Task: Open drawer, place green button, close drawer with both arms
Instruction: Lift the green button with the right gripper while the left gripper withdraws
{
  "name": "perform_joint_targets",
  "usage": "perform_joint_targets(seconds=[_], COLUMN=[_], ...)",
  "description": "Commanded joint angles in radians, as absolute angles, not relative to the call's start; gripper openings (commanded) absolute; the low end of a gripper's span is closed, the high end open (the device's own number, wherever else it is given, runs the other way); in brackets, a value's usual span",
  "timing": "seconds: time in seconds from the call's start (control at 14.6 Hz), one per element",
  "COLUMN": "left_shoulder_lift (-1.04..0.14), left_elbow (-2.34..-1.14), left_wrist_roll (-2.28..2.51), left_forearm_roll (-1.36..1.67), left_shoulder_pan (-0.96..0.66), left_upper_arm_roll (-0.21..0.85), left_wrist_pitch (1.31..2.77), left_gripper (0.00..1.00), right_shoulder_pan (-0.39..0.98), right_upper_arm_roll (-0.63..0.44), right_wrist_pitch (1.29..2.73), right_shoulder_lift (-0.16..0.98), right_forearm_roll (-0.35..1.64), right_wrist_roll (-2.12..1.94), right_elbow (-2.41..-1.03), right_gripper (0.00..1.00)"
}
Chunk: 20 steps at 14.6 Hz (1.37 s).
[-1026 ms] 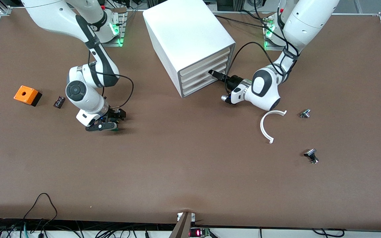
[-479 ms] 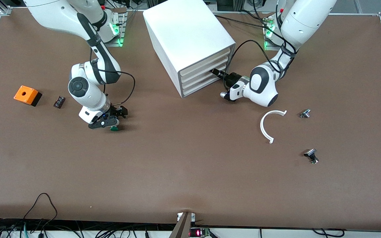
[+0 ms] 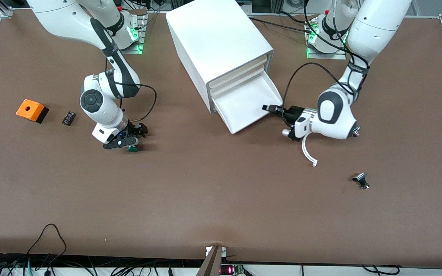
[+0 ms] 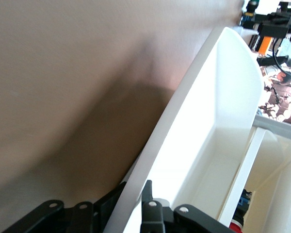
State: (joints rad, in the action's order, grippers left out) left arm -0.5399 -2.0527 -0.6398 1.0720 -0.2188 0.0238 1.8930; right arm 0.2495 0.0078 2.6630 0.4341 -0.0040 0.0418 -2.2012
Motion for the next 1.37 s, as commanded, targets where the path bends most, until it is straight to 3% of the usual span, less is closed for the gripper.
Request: perform_joint_targets(seconds=[0.0, 0.07, 0.14, 0.41, 0.55, 0.68, 0.89, 1.03, 1.3], left_shoulder_lift=[-0.572, -0.566, -0.561, -0.529, -0.474, -0.378, -0.266, -0.191, -0.071], left_elbow=[-2.033, -2.034, -2.036, -2.028, -2.005, -2.005, -2.013, -2.01, -1.919], left_wrist_roll=[-0.586, -0.587, -0.597, -0.598, -0.595, -0.594, -0.594, -0.594, -0.586], left_forearm_roll=[1.048, 1.049, 1.049, 1.046, 0.982, 0.911, 0.897, 0.714, 0.398], left_shoulder_pan=[-0.245, -0.244, -0.241, -0.233, -0.187, -0.115, -0.065, -0.006, 0.02], left_upper_arm_roll=[0.009, 0.011, 0.011, 0.012, 0.009, 0.011, 0.009, 0.011, -0.057], left_wrist_pitch=[2.025, 2.023, 2.016, 2.025, 2.031, 2.133, 2.171, 2.16, 1.97], left_gripper=[0.0, 0.41, 0.97, 1.0, 1.0, 1.0, 1.0, 1.0, 1.0], right_shoulder_pan=[0.242, 0.242, 0.241, 0.241, 0.241, 0.242, 0.242, 0.251, 0.316], right_upper_arm_roll=[0.011, 0.009, 0.011, 0.011, 0.012, 0.023, 0.067, 0.118, 0.183], right_wrist_pitch=[2.698, 2.7, 2.7, 2.692, 2.692, 2.675, 2.538, 2.418, 2.368], right_shoulder_lift=[0.437, 0.437, 0.437, 0.427, 0.405, 0.391, 0.387, 0.393, 0.4], right_forearm_roll=[0.0, 0.002, 0.002, 0.002, 0.0, -0.002, -0.002, -0.006, -0.055], right_wrist_roll=[0.023, 0.023, 0.023, 0.023, 0.02, 0.02, 0.023, 0.015, -0.066], right_elbow=[-2.223, -2.224, -2.224, -2.217, -2.204, -2.166, -2.022, -1.875, -1.723], right_gripper=[0.59, 0.5, 0.46, 0.31, 0.24, 0.21, 0.2, 0.17, 0.16])
